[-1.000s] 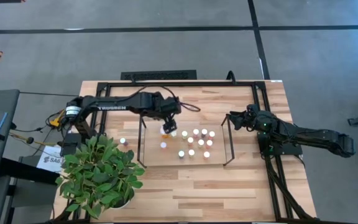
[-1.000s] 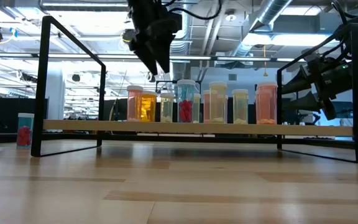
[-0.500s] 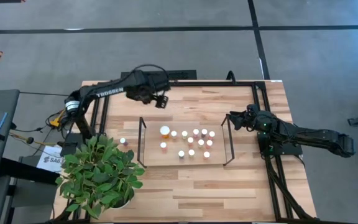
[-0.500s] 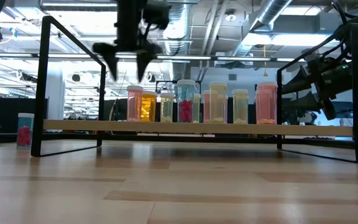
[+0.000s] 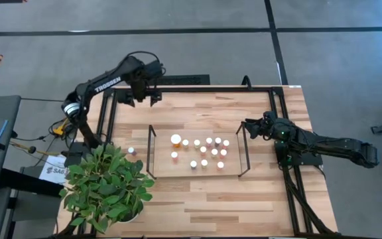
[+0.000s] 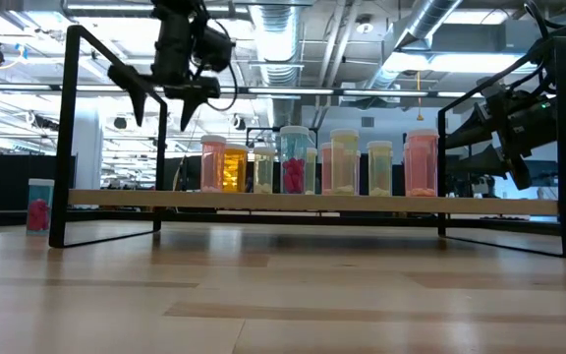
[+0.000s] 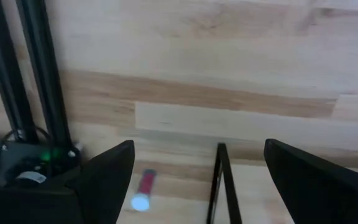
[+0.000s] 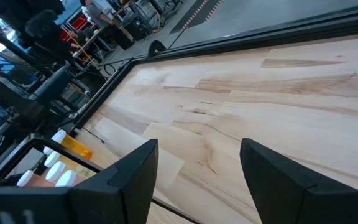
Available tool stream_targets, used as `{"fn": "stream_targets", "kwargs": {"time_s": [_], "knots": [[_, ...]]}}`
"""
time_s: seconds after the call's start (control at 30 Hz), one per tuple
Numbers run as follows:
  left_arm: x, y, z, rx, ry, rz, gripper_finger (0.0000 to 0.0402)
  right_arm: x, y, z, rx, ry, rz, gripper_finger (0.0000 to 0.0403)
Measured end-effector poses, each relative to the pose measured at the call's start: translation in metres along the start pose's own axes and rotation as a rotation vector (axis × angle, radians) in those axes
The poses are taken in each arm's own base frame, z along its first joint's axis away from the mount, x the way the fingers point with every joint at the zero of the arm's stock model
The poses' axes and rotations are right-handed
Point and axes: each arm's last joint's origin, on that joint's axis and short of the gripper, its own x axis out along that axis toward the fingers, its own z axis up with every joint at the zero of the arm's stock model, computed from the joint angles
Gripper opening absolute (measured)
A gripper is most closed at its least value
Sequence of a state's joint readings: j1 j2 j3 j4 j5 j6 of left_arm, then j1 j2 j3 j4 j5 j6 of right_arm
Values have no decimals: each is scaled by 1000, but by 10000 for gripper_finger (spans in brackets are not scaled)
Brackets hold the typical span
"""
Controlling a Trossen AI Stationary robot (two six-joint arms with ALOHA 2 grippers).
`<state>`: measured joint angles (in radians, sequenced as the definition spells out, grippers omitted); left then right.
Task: Pick and place medicine bottles onto shelf by color
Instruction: Put the blue pill bottle on the shelf
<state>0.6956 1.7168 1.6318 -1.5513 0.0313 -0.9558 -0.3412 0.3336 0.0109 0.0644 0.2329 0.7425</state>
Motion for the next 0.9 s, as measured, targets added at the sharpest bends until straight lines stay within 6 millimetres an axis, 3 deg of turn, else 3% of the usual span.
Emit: {"fn": "stream_targets", "kwargs": {"time_s": [0.23,0.33,0.73,0.9], "knots": [[-20,3,-34,-20,-153,20,313,0,0,0,0,0,0,249],[-15,9,-50,-54,-205,42,301,0,0,0,0,0,0,249],[68,55,-90,-341,-57,-109,298,0,0,0,0,0,0,249],[89,70,-102,-468,-15,-149,300,0,0,0,0,0,0,249]]}}
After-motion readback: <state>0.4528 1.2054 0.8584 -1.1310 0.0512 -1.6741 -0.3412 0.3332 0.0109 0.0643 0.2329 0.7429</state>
